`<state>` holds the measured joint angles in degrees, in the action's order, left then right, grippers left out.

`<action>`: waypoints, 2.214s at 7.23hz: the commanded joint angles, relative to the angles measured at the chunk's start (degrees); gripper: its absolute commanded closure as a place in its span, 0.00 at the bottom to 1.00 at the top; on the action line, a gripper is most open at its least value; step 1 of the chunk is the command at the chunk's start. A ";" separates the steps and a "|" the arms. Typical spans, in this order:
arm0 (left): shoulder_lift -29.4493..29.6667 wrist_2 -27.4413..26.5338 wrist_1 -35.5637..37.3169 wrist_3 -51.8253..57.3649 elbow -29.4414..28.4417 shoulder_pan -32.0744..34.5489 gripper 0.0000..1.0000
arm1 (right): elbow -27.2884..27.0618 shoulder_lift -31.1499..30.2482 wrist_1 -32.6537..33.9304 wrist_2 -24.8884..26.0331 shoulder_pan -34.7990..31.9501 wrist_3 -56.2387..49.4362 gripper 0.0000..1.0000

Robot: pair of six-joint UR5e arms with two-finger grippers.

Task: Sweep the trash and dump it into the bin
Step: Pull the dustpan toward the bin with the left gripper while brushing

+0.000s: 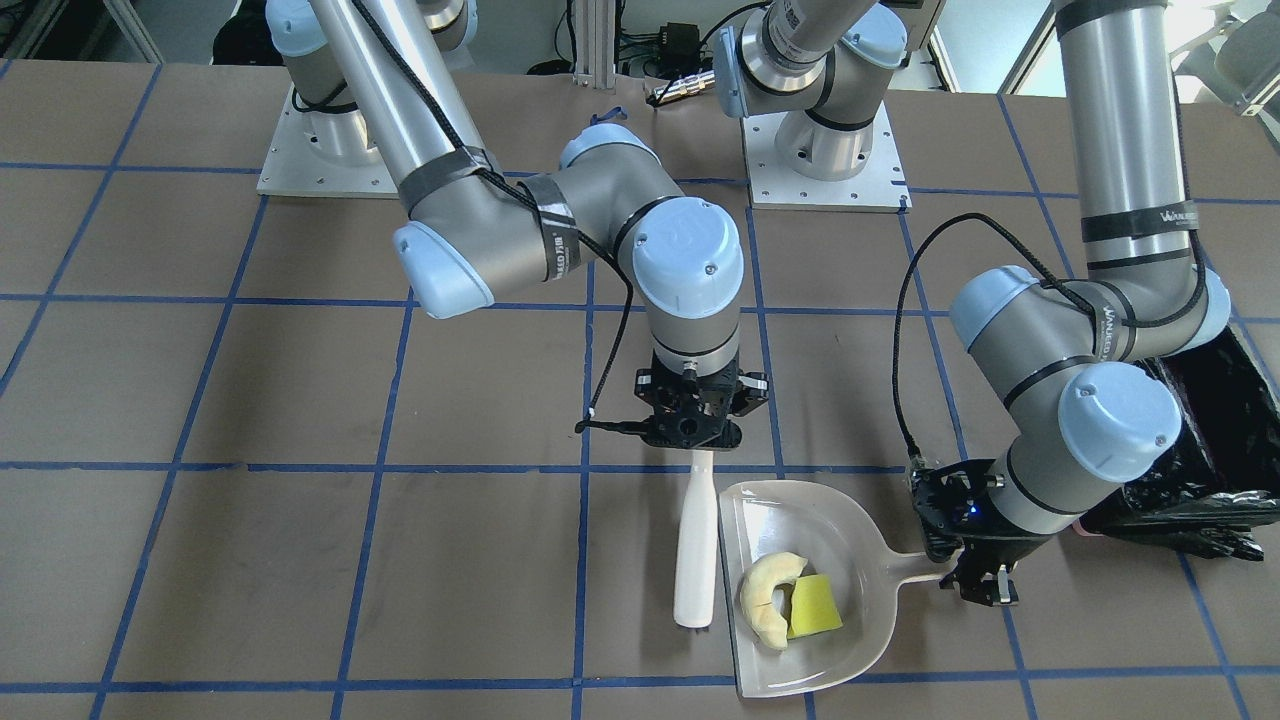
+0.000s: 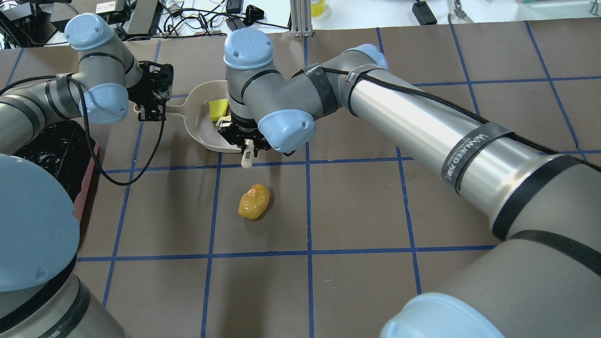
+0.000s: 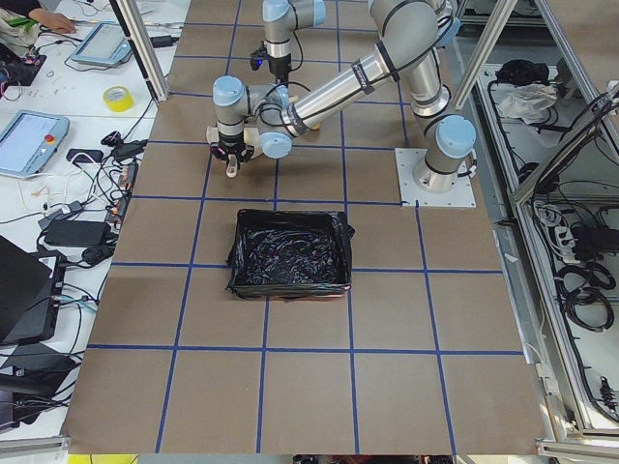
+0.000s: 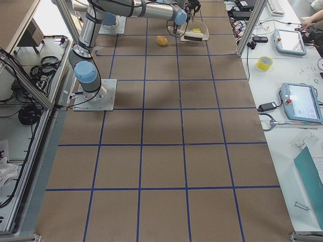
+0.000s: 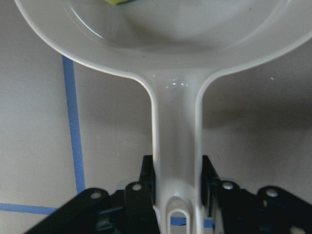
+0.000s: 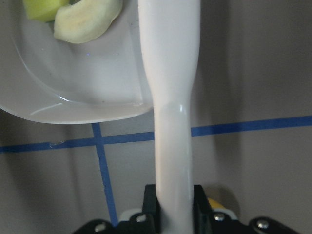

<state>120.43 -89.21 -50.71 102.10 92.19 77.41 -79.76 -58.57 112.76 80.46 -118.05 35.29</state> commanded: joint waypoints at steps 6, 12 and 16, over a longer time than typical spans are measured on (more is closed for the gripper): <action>-13.00 3.78 -3.84 10.22 10.28 -5.95 1.00 | -25.84 -27.89 -9.14 2.16 2.30 7.46 1.00; -29.36 1.51 -5.67 16.72 31.60 -8.07 1.00 | -34.47 -27.22 4.18 2.08 -6.58 12.88 1.00; -29.29 -0.88 1.76 16.90 34.99 -8.24 1.00 | -39.16 -22.74 18.97 0.07 -9.13 16.73 1.00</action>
<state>90.91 -90.05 -49.44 119.22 126.82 69.16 -118.60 -82.87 128.58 81.96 -126.32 50.10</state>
